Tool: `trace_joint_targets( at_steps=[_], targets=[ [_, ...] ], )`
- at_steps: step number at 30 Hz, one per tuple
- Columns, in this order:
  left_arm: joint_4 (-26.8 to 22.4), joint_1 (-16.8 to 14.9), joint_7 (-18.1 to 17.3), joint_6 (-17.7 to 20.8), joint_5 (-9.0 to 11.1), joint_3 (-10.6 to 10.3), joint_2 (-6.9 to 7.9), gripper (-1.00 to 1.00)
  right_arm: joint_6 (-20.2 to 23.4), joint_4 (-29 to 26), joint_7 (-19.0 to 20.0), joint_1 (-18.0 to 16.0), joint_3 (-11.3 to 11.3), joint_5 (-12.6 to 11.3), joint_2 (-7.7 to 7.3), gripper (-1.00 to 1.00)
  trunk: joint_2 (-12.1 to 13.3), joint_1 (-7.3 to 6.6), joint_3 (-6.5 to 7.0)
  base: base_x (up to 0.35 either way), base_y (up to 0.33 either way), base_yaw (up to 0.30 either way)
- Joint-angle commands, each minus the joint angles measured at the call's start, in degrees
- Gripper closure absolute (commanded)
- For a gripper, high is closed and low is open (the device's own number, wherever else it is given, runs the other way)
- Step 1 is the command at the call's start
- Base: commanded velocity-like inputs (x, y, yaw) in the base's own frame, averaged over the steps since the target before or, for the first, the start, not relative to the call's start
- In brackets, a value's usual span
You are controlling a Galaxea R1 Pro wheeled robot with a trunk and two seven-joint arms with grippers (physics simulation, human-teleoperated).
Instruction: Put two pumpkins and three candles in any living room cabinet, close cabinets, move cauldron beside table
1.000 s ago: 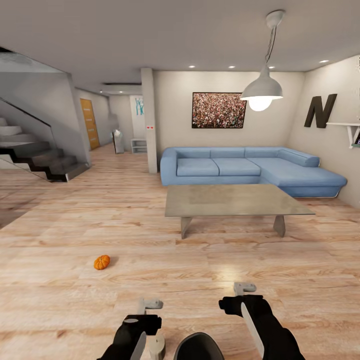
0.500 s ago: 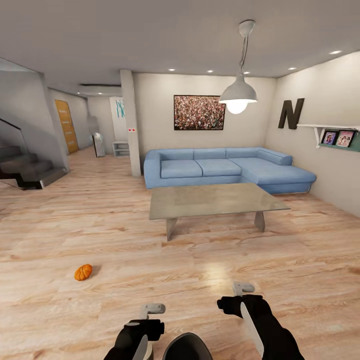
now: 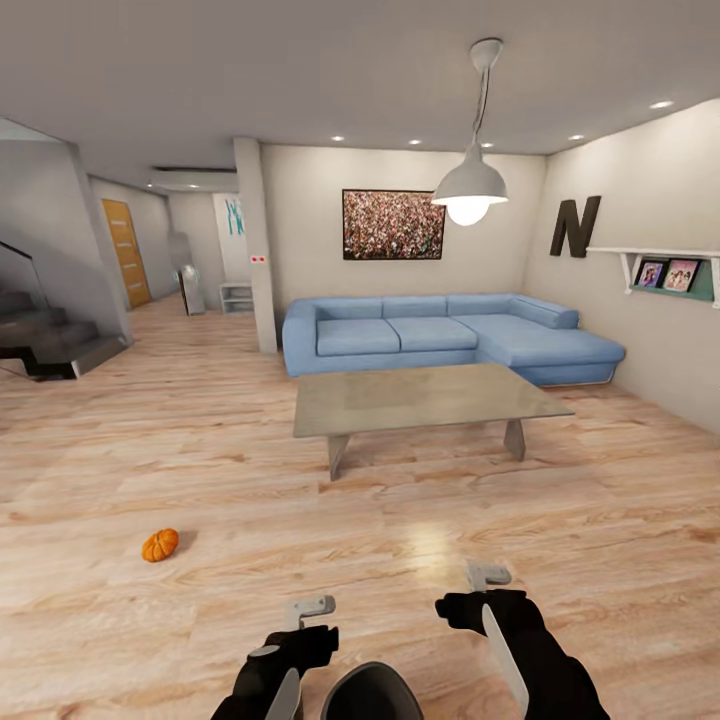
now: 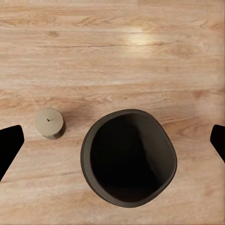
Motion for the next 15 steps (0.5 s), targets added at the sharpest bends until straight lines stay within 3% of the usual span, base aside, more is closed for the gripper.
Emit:
trace_joint_targets(
  at_steps=[1,15],
  targets=[
    [-0.1,0.0,0.5,0.1,0.6,-0.1,0.0,-1.0,0.3,-0.1,-0.2,0.0,0.0,-0.3,-0.03,-1.0,-0.5,0.23,-0.25,0.0,0.0,0.0],
    [-0.1,0.0,1.0,0.1,0.6,-0.1,0.0,-1.0,0.3,-0.1,-0.5,0.0,0.0,-0.3,0.0,-1.0,-6.1,3.3,-3.63,0.0,0.0,0.117]
  ],
)
